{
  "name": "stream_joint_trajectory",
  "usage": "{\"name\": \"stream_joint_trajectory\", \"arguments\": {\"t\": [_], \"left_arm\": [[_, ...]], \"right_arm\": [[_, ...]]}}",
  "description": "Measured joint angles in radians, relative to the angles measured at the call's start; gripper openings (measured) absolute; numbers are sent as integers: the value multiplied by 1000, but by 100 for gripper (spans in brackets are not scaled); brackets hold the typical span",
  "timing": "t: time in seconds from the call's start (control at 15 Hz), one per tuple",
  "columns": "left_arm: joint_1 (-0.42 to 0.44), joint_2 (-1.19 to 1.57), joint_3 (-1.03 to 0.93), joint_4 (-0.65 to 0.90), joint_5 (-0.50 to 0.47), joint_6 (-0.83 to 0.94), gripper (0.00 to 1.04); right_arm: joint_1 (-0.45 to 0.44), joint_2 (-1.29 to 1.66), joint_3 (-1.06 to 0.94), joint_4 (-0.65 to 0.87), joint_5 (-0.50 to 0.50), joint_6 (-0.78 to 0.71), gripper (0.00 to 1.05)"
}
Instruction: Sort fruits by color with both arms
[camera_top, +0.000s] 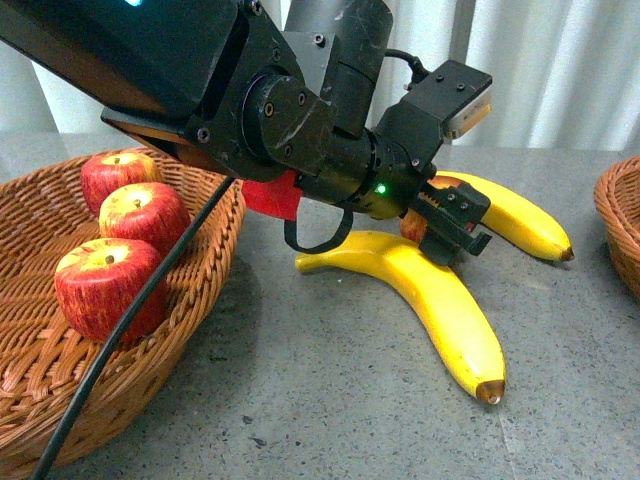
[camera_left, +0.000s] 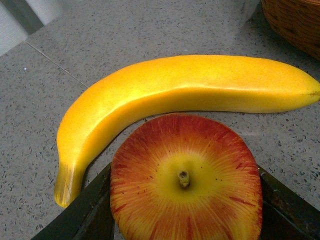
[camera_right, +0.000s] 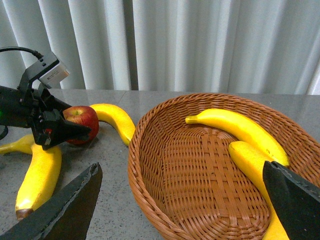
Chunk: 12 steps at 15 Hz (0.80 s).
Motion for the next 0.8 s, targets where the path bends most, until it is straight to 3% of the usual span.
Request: {"name": "stream_joint_trajectory", "arguments": {"t": [0.2,0.4,0.8], "left_arm": [[0,-21,-11,25,-28,-23,68],[6,-159,-80,101,-132,-94,67],[136,-611,-480,250,-463,-298,67]], "right_arm": [[0,0,0,0,0,0,98],[0,0,0,0,0,0,98],[0,0,0,0,0,0,98]]}}
